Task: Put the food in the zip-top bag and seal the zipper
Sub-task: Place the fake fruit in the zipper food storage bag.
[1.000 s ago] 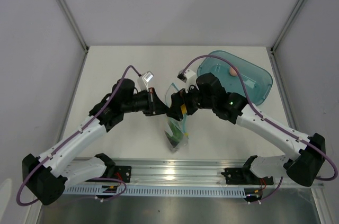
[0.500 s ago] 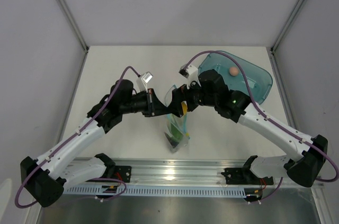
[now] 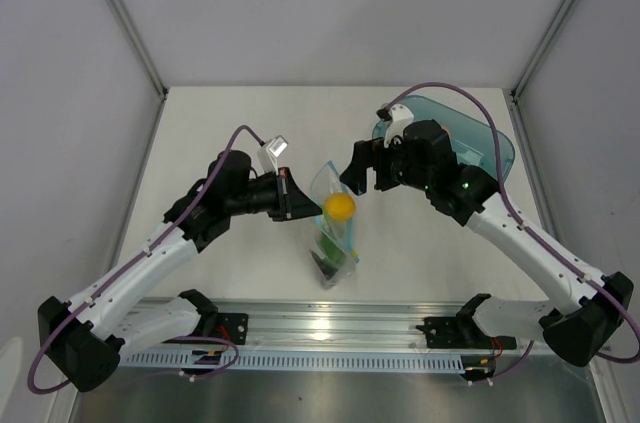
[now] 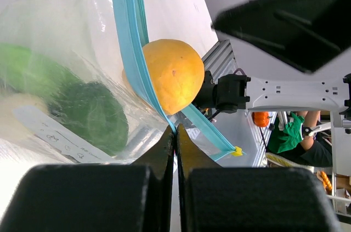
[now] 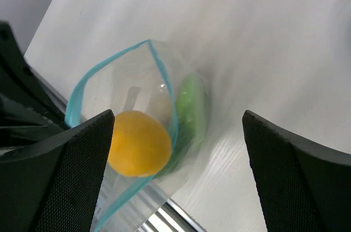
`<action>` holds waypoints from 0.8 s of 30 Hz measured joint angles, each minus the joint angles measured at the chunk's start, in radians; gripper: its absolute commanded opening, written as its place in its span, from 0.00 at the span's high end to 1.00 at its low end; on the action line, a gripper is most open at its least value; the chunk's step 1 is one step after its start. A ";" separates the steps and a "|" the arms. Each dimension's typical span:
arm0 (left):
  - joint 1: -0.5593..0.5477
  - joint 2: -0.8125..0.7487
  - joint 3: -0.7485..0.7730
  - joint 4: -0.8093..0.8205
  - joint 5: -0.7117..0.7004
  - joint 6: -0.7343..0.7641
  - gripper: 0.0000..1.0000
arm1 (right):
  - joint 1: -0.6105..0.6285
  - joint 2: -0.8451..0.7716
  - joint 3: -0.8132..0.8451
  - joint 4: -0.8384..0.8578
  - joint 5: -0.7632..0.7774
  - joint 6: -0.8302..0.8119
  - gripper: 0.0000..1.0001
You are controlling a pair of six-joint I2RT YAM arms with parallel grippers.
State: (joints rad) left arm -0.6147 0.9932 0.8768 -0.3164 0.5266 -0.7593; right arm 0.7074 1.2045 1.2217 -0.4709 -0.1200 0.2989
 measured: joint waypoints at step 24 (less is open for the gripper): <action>0.000 0.000 0.000 0.000 0.000 0.000 0.99 | -0.197 0.106 -0.077 0.124 -0.412 -0.135 0.25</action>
State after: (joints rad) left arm -0.6151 0.9932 0.8768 -0.3164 0.5266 -0.7593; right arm 0.5106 1.3106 1.1446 -0.3473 -0.5316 0.1638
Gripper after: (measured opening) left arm 0.005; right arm 0.760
